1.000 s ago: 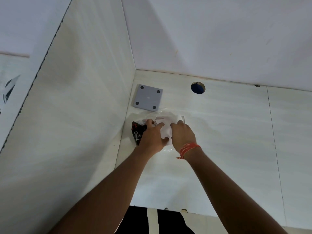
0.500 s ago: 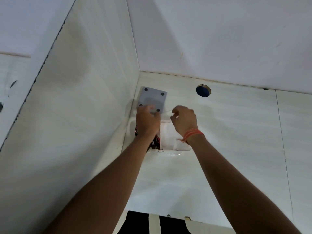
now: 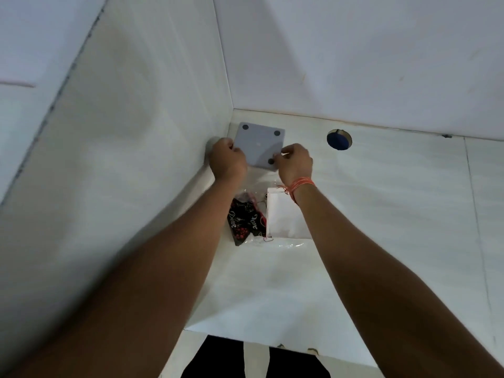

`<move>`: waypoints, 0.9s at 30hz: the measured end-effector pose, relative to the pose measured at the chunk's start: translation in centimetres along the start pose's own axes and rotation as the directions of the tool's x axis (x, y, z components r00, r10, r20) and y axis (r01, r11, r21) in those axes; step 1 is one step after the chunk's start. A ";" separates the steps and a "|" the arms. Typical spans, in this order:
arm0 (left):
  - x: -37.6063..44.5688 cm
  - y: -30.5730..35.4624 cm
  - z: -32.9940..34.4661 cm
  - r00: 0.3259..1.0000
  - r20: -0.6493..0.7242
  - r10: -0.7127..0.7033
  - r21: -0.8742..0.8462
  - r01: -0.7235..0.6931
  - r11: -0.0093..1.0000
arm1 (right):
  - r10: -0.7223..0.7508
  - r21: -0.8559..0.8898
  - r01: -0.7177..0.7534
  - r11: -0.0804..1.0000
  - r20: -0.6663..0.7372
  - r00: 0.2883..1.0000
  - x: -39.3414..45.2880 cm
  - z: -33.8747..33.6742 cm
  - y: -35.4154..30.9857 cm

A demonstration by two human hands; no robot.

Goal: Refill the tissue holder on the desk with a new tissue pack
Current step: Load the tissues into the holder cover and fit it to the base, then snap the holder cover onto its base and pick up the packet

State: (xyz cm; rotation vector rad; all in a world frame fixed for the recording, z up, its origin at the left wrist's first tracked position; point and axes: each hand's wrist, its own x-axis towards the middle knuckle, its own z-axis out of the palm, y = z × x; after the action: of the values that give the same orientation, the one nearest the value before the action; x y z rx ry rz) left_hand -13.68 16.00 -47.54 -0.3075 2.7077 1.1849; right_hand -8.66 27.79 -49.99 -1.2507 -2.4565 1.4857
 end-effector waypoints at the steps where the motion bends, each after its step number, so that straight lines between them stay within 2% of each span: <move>1: -1.5 0.5 -0.6 0.999 -0.043 0.021 -0.050 -0.023 0.998 | -0.001 0.035 0.003 0.999 -0.052 0.999 -1.0 -1.4 -0.3; 3: -4.9 0.8 -1.0 0.996 -0.080 0.045 -0.128 -0.055 0.990 | 0.014 0.093 -0.003 0.996 -0.119 0.993 -3.2 -4.2 -0.3; 5: -8.1 -0.2 -0.4 0.998 -0.047 0.048 -0.177 -0.055 0.983 | 0.027 0.104 -0.016 0.994 -0.111 0.993 -5.5 -6.4 0.8; 11: -13.6 -5.0 2.5 0.993 0.119 0.015 -0.137 0.002 0.991 | 0.036 -0.068 -0.038 0.997 -0.025 0.999 -9.7 -8.3 6.8; 21: -13.4 -5.8 2.2 0.977 0.200 0.069 -0.002 -0.070 0.998 | 0.166 -0.111 -0.163 0.980 0.024 0.986 -10.0 -7.6 8.8; 27: -13.0 -5.1 1.9 0.976 0.215 0.037 -0.006 -0.037 0.999 | 0.164 -0.226 -0.151 0.962 0.042 0.985 -9.2 -8.2 7.8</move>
State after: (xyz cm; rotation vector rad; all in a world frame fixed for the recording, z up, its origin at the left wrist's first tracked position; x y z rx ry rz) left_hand 0.25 15.58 -49.31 -0.1209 2.5349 1.1578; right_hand 5.62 29.85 -47.86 -1.4925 -2.6828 1.3268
